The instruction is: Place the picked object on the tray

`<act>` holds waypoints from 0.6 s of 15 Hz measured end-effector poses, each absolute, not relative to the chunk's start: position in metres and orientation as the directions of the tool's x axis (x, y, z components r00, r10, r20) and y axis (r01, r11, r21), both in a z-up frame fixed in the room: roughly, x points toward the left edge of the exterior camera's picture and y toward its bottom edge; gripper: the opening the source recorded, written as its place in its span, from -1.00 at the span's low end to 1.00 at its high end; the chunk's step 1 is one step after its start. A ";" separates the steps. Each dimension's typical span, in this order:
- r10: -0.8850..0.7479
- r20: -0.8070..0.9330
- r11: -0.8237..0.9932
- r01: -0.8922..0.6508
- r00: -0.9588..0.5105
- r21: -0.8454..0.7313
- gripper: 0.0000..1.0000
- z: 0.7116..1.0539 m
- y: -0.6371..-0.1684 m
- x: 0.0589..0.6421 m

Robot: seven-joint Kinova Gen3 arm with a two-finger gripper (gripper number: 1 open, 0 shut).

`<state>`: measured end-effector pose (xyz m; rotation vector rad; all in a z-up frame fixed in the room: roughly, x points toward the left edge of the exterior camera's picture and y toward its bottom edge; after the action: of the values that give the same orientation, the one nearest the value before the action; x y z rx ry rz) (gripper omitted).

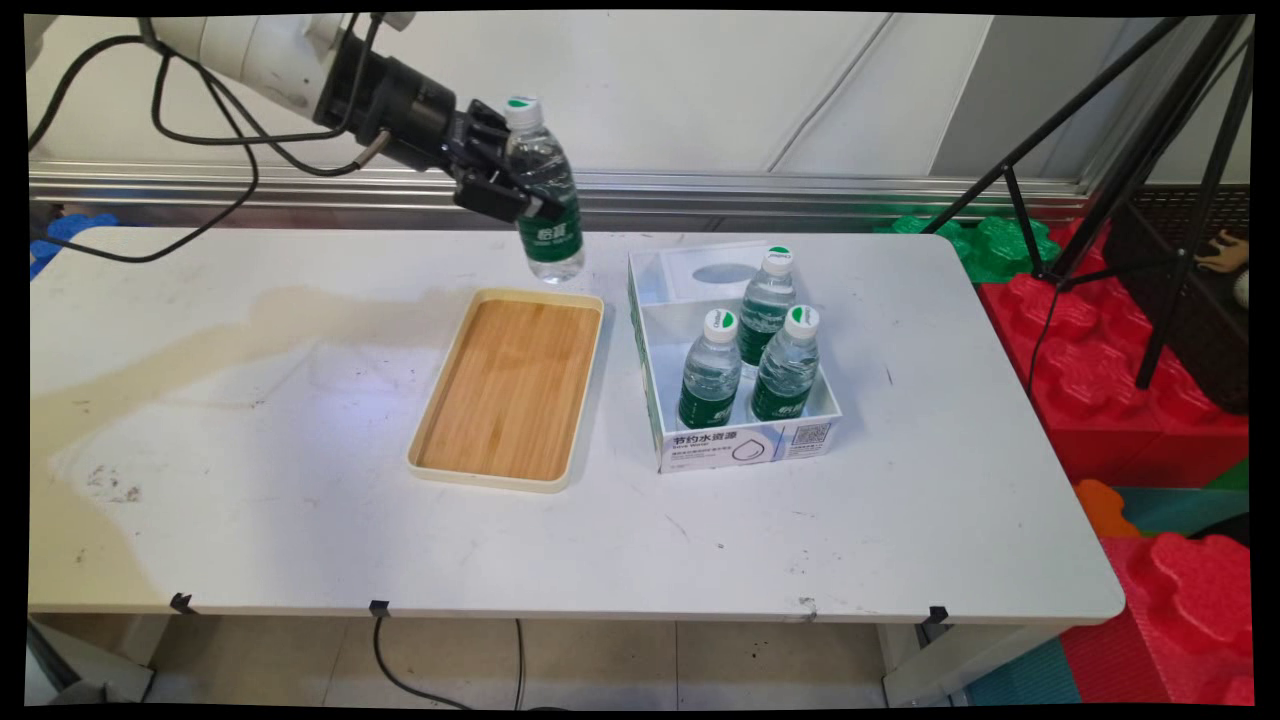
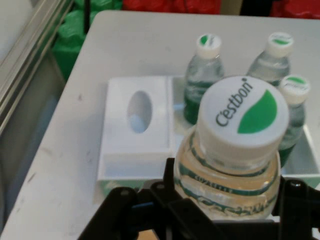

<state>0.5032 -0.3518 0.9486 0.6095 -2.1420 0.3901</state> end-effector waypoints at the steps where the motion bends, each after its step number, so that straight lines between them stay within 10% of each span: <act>1: -0.294 0.802 0.823 -0.564 -0.519 -0.063 -1.00 0.945 -0.352 0.510; 9: -0.352 0.760 0.786 -0.614 -0.546 -0.078 -1.00 0.896 -0.368 0.538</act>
<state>0.5379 -0.3676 0.8958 0.7128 -2.1977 0.4328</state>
